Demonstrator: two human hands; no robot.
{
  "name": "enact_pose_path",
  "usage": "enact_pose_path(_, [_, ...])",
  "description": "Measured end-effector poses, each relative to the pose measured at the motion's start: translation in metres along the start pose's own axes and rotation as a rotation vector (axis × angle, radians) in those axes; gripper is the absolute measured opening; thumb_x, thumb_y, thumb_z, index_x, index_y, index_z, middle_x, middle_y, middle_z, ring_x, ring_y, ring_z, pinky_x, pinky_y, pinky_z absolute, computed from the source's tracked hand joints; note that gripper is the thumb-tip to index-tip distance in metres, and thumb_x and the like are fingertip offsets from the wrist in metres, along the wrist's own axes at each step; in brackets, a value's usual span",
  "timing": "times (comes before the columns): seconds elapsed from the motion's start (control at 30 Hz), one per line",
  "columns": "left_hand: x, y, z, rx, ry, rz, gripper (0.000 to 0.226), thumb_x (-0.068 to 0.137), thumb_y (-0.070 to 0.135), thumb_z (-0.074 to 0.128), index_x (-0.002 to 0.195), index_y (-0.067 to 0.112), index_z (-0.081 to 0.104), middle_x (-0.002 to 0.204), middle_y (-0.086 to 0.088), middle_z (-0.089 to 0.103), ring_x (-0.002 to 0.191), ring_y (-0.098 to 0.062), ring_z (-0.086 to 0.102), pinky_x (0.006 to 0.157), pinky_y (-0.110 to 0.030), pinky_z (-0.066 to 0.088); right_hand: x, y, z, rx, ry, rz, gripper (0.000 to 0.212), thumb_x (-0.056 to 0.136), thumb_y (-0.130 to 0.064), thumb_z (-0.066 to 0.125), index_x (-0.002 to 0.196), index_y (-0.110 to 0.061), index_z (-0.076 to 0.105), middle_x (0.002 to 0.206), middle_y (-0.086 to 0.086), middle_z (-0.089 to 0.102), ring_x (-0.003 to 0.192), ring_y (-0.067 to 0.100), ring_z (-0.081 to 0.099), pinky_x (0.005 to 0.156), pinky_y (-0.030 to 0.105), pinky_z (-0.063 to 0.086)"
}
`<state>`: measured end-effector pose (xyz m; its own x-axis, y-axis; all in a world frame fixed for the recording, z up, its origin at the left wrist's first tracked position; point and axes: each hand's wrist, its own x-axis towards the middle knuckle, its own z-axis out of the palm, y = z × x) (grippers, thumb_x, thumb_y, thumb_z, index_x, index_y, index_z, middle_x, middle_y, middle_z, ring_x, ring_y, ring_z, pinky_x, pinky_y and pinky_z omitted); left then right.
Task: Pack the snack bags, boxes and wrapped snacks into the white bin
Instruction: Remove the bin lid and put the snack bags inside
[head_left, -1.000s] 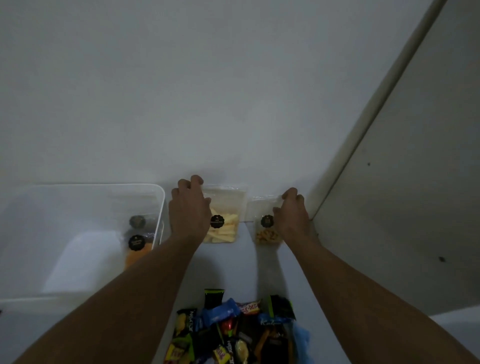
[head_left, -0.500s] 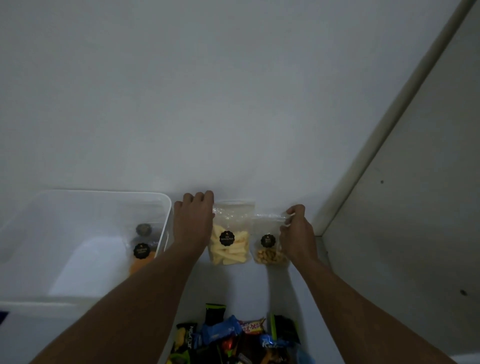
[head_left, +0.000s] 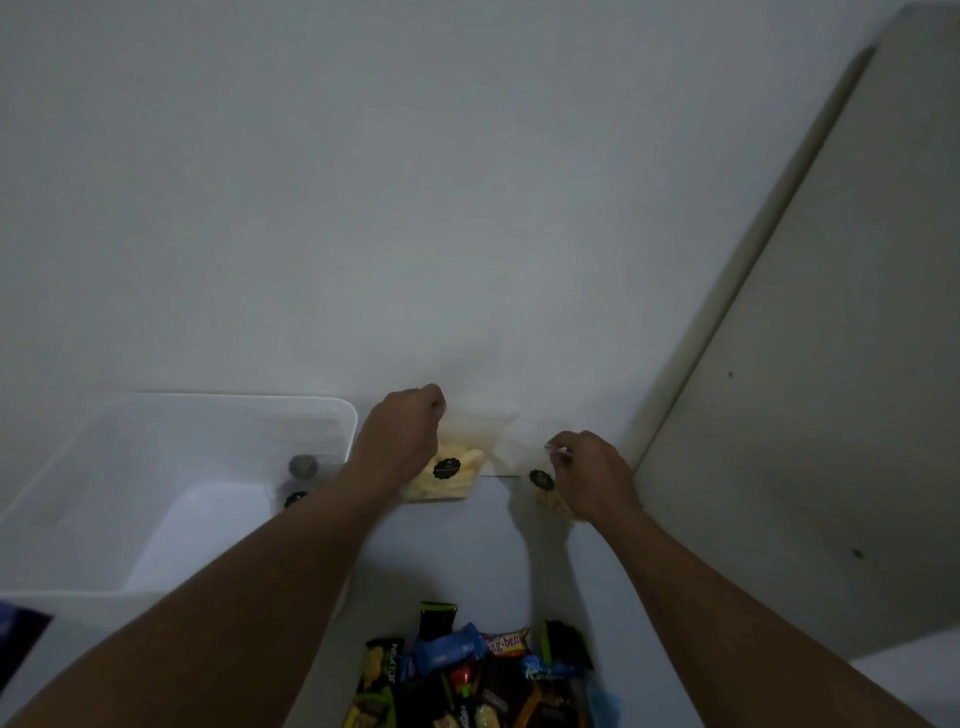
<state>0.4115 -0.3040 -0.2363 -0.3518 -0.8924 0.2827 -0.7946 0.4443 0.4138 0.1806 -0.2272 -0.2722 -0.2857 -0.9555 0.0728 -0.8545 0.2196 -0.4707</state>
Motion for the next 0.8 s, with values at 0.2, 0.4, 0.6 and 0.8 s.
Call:
enact_pose_path(0.2, [-0.003, 0.006, -0.056, -0.174, 0.054, 0.025, 0.015, 0.095, 0.009, 0.052, 0.1, 0.014, 0.065, 0.086, -0.004, 0.07, 0.08, -0.022, 0.062, 0.069, -0.032, 0.047, -0.016, -0.039, -0.044, -0.067, 0.063, -0.032, 0.025, 0.096, -0.016, 0.048, 0.113, -0.019, 0.066, 0.113, 0.008, 0.066, 0.104, 0.028, 0.062, 0.075, 0.029, 0.044])
enact_pose_path(0.4, [-0.009, -0.004, -0.137, -0.294, 0.141, 0.042, 0.028, 0.091, 0.002, 0.051, 0.103, 0.017, 0.071, 0.09, 0.0, 0.069, 0.084, -0.017, 0.064, 0.076, -0.028, 0.05, -0.041, -0.111, -0.094, -0.042, 0.138, -0.032, 0.032, 0.093, -0.013, 0.049, 0.112, -0.028, 0.069, 0.12, 0.003, 0.068, 0.108, 0.023, 0.063, 0.082, 0.029, 0.049])
enact_pose_path(0.6, [-0.026, -0.038, -0.212, -0.3, 0.214, 0.014, 0.022, 0.093, 0.008, 0.052, 0.099, 0.016, 0.071, 0.101, 0.001, 0.071, 0.091, -0.015, 0.063, 0.076, -0.025, 0.047, -0.068, -0.195, -0.118, -0.033, 0.218, -0.045, 0.026, 0.088, -0.018, 0.049, 0.103, -0.028, 0.069, 0.111, 0.0, 0.07, 0.098, 0.024, 0.064, 0.074, 0.029, 0.047])
enact_pose_path(0.8, [-0.054, -0.094, -0.255, -0.251, 0.258, -0.074, 0.024, 0.092, 0.006, 0.05, 0.098, 0.016, 0.07, 0.106, 0.0, 0.071, 0.096, -0.018, 0.064, 0.084, -0.032, 0.052, -0.087, -0.275, -0.103, 0.027, 0.228, -0.089, 0.023, 0.089, -0.018, 0.049, 0.101, -0.023, 0.067, 0.105, 0.0, 0.071, 0.092, 0.023, 0.064, 0.074, 0.031, 0.05])
